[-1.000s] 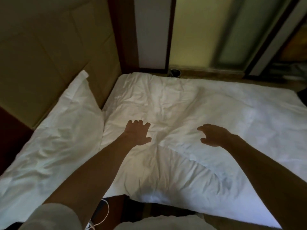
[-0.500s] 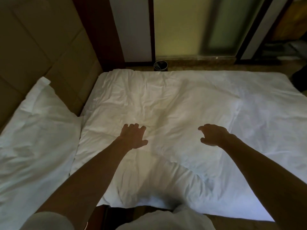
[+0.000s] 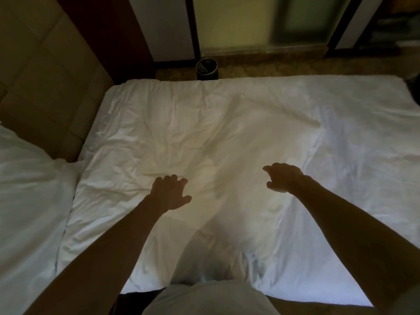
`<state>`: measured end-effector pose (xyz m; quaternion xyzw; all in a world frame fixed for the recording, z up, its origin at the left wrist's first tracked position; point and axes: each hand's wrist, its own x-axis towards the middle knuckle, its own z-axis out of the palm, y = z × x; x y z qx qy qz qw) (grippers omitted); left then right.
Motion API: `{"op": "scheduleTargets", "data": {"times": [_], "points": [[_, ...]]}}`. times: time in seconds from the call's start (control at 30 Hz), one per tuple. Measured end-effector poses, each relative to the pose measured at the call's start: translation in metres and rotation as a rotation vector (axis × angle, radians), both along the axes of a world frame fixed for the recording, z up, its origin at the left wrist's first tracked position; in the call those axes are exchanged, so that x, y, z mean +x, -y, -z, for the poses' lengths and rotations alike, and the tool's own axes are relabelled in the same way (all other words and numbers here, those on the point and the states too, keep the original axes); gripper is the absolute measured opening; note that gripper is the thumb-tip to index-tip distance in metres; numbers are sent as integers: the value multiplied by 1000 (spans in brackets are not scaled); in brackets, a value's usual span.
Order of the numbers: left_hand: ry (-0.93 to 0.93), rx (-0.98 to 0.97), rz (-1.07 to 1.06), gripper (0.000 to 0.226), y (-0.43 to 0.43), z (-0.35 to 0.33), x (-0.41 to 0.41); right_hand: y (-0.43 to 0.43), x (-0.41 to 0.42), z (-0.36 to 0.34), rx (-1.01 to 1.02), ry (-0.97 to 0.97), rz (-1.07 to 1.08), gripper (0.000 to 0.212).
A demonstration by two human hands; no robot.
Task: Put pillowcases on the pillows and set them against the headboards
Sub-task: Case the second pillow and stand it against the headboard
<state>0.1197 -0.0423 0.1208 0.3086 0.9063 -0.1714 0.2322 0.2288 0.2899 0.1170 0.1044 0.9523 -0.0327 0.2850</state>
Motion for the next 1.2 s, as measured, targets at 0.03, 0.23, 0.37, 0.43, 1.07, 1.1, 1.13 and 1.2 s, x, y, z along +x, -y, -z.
{"op": "scheduleTargets", "data": {"times": [0.03, 0.23, 0.37, 0.43, 1.07, 1.1, 1.13, 1.2], "points": [[24, -11, -3, 70, -6, 6, -2, -7, -3, 6, -5, 14, 6, 48], [119, -55, 29, 69, -39, 48, -31, -32, -22, 44, -39, 75, 42, 48], [250, -49, -37, 68, -68, 90, -73, -41, -49, 81, -83, 176, 103, 50], [295, -26, -113, 68, -71, 98, -79, -38, -51, 87, -86, 187, 107, 51], [599, 183, -556, 111, -99, 218, -161, -37, -131, 157, -265, 293, 181, 65], [557, 194, -547, 99, -101, 220, -162, -39, -134, 156, -263, 295, 185, 61], [507, 203, -540, 85, -102, 221, -163, -40, -137, 155, -261, 296, 187, 59], [431, 230, -495, 64, -107, 215, -164, -41, -141, 150, -245, 292, 191, 55]]}}
